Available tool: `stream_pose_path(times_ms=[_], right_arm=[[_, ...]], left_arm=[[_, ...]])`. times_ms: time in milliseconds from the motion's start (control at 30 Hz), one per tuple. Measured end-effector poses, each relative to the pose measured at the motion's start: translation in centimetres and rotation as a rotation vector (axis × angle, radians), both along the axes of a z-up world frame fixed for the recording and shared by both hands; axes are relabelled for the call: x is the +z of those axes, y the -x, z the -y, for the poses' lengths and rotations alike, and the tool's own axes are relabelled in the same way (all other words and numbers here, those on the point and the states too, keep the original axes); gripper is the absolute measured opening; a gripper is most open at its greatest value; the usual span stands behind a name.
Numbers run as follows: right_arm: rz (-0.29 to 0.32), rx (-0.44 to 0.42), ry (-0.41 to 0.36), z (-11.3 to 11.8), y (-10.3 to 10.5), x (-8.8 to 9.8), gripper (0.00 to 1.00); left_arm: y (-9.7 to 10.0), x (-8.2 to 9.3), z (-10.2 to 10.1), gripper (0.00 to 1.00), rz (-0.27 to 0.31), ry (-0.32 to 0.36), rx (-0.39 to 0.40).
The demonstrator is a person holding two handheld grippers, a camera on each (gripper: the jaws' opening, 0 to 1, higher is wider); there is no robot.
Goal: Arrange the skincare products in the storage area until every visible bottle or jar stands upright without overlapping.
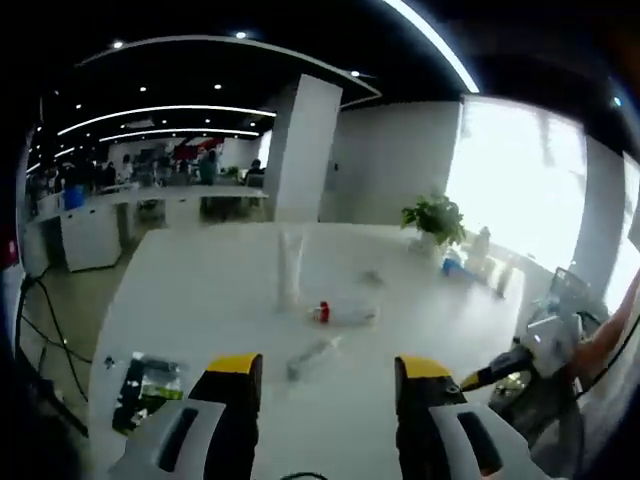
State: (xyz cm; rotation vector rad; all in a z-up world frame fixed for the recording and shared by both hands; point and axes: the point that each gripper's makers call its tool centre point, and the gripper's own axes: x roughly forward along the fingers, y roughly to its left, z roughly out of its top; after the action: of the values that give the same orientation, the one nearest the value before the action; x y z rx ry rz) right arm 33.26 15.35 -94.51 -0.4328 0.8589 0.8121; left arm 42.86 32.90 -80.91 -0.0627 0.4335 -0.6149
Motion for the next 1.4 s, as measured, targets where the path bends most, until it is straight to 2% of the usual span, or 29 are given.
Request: stream_pose_path(times_ms=[100, 167, 233, 300, 367, 467, 500, 567, 633, 700, 800, 867, 900, 933, 967, 1067, 1133, 1333, 1400], right_arm=[[0.002, -0.003, 0.0, 0.0, -0.1, 0.0, 0.58], [0.006, -0.006, -0.003, 0.0, -0.2, 0.1, 0.59], [0.008, -0.009, -0.005, 0.0, -0.2, 0.1, 0.6], [0.006, -0.011, -0.004, 0.0, -0.3, 0.1, 0.6], [0.004, -0.013, -0.009, -0.1, -0.3, 0.2, 0.6], [0.004, -0.01, -0.006, -0.1, -0.2, 0.1, 0.6], [0.003, -0.009, -0.005, -0.1, -0.2, 0.1, 0.6], [0.003, -0.004, -0.008, -0.3, -0.1, 0.1, 0.6], [0.014, 0.002, 0.006, -0.2, -0.2, 0.1, 0.6], [0.024, -0.007, 0.001, -0.1, -0.4, 0.3, 0.6], [0.034, -0.03, 0.006, 0.2, -0.8, 0.3, 0.6], [0.038, -0.029, 0.018, 0.3, -0.9, 0.2, 0.6], [0.04, -0.022, 0.028, 0.3, -0.9, 0.1, 0.6], [0.044, -0.016, 0.027, 0.2, -0.9, 0.1, 0.59], [0.042, -0.016, 0.025, 0.2, -0.8, 0.1, 0.59], [0.023, -0.022, 0.035, 0.3, -0.7, -0.3, 0.59], [0.015, -0.024, 0.033, 0.3, -0.7, -0.3, 0.59], [0.003, -0.012, 0.033, 0.1, -0.4, -0.4, 0.59], [0.0, -0.01, 0.008, -0.1, -0.5, 0.2, 0.59]], left_arm=[[1.4, -1.3, -0.1, 0.57, -0.039, 0.015, 0.023], [2.3, -2.5, -0.1, 0.59, -0.053, 0.003, 0.02], [3.7, -4.0, 0.1, 0.62, -0.091, -0.053, 0.002], [4.5, -5.0, 0.2, 0.64, -0.116, -0.072, 0.004], [5.7, -6.6, -0.2, 0.63, -0.136, -0.143, -0.007], [6.8, -7.7, -0.1, 0.62, -0.154, -0.166, -0.019], [7.0, -7.9, -0.2, 0.61, -0.144, -0.221, -0.043], [7.0, -7.7, 0.1, 0.59, -0.109, -0.259, -0.073], [7.1, -7.8, 0.4, 0.6, -0.107, -0.28, -0.101], [7.0, -7.7, 0.0, 0.59, -0.078, -0.313, -0.107], [7.0, -8.3, -0.2, 0.58, -0.077, -0.316, -0.098], [6.9, -8.6, 0.1, 0.53, -0.057, -0.35, -0.115], [6.8, -8.6, 0.4, 0.5, 0.002, -0.391, -0.144], [6.9, -8.8, 0.8, 0.47, 0.016, -0.412, -0.161], [7.1, -8.9, 0.9, 0.45, 0.006, -0.421, -0.173], [7.9, -8.4, 1.7, 0.42, 0.046, -0.406, -0.218], [8.1, -9.0, 1.8, 0.42, 0.003, -0.403, -0.233], [7.7, -8.7, 1.3, 0.42, -0.004, -0.373, -0.2], [7.7, -8.7, 1.2, 0.42, 0.0, -0.379, -0.199]])
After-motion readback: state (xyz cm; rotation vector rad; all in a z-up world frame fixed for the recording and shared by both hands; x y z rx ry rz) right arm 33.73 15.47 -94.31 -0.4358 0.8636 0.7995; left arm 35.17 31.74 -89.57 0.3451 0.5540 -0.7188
